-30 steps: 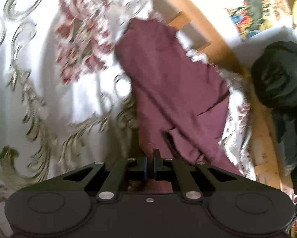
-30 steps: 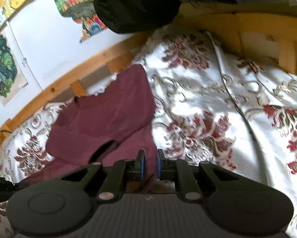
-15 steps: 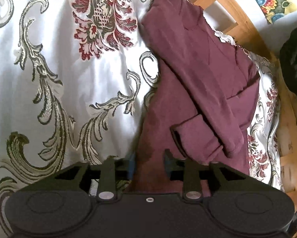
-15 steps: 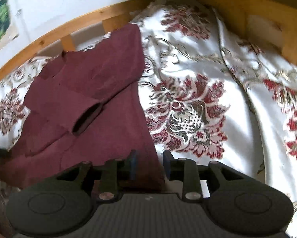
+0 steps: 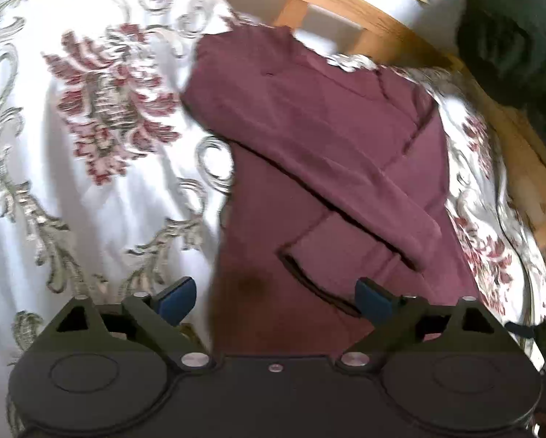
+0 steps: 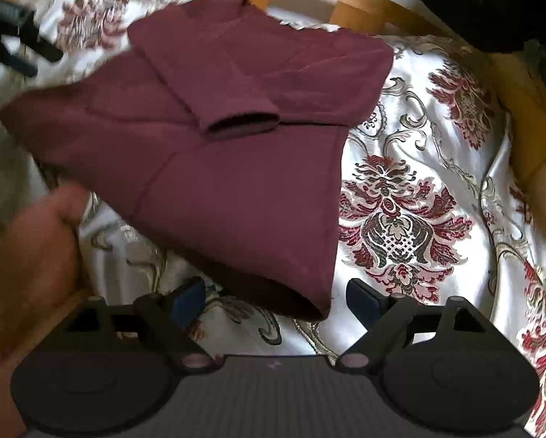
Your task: Fold small clothes
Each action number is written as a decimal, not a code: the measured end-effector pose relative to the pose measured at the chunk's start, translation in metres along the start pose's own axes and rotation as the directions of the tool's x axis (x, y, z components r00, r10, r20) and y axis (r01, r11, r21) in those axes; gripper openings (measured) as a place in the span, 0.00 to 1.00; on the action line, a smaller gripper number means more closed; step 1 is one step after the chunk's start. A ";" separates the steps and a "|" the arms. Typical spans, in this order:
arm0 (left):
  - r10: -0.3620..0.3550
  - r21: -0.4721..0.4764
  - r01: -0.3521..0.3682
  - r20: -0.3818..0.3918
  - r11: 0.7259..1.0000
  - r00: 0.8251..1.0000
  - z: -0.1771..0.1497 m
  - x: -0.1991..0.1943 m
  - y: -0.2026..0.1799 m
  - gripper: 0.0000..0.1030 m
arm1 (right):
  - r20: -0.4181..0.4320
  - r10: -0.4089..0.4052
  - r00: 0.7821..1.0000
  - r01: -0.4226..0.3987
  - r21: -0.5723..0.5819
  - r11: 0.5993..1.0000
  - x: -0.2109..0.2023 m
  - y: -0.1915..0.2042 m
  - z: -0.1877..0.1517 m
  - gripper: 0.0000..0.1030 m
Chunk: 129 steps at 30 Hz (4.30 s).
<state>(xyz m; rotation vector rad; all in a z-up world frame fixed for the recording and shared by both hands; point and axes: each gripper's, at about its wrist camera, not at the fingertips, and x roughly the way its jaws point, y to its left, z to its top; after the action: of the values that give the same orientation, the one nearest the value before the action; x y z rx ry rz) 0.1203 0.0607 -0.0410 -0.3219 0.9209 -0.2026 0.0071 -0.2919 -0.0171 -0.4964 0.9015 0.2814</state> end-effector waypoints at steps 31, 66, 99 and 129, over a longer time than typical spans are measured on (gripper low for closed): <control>-0.208 0.381 0.191 0.005 0.905 0.978 -0.031 -0.005 -0.064 0.96 | 0.236 0.004 0.972 0.025 -0.120 0.992 -0.038 0.012 0.043 0.07; 0.247 0.477 -0.301 0.174 0.825 0.953 -0.040 0.006 -0.066 0.46 | 0.375 0.091 0.922 -0.119 0.052 0.992 -0.085 -0.028 0.074 0.06; -0.102 0.505 -0.047 0.264 0.862 0.959 -0.034 -0.143 -0.085 0.04 | 0.420 0.113 0.900 -0.203 0.176 0.963 -0.181 -0.072 0.056 0.05; -0.077 0.232 0.022 0.230 0.973 0.970 0.137 0.064 0.009 0.18 | 0.269 -0.131 0.954 0.072 0.219 0.973 0.076 -0.076 0.220 0.06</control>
<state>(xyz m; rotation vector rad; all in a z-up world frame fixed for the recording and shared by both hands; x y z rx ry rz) 0.2688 0.0750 -0.0153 -0.1520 0.6454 -0.3066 0.2341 -0.2391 0.0583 -0.2988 0.6160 0.1559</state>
